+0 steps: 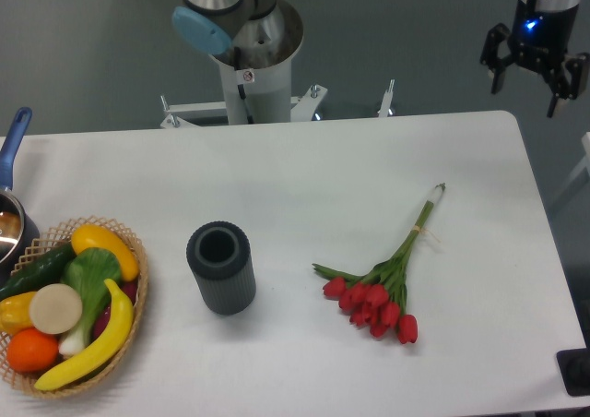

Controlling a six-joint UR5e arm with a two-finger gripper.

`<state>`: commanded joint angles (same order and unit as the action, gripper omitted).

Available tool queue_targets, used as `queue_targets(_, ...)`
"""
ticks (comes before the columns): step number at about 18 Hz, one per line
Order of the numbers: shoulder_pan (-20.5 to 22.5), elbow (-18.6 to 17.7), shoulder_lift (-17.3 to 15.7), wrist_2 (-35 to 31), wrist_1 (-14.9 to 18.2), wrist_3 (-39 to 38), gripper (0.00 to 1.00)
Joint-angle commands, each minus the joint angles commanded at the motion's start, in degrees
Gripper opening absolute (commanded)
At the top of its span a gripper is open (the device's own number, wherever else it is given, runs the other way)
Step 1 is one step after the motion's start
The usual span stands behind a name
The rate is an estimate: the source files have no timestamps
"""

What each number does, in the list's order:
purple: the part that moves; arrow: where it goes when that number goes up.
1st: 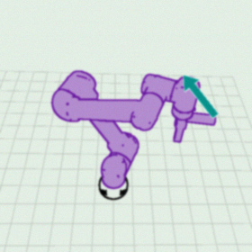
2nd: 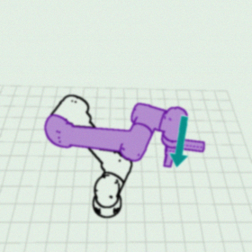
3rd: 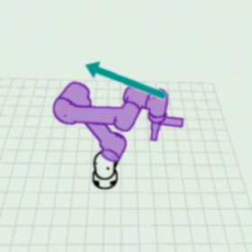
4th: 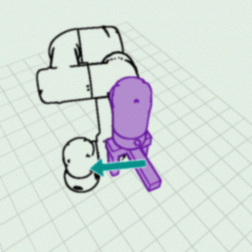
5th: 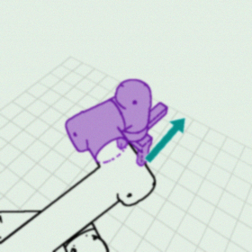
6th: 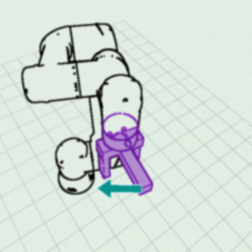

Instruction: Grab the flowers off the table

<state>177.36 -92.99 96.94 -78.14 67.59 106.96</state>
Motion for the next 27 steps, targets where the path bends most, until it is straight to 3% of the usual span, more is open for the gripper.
queue_targets(7, -0.8, -0.9, -0.1, 0.0, -0.2, -1.4, 1.00)
queue_targets(11, -1.0, -1.1, 0.4, 3.7, -0.4, -9.0, 1.00)
queue_targets(14, -1.1, -1.8, 0.4, 4.7, -0.5, -10.3, 1.00)
queue_targets(16, -1.9, -3.6, -0.1, 4.7, -1.8, -13.1, 1.00)
queue_targets(19, -3.1, -5.4, 0.4, 4.7, -7.0, -17.9, 1.00)
queue_targets(27, -7.0, -6.1, 3.4, 4.7, -7.5, -22.5, 1.00)
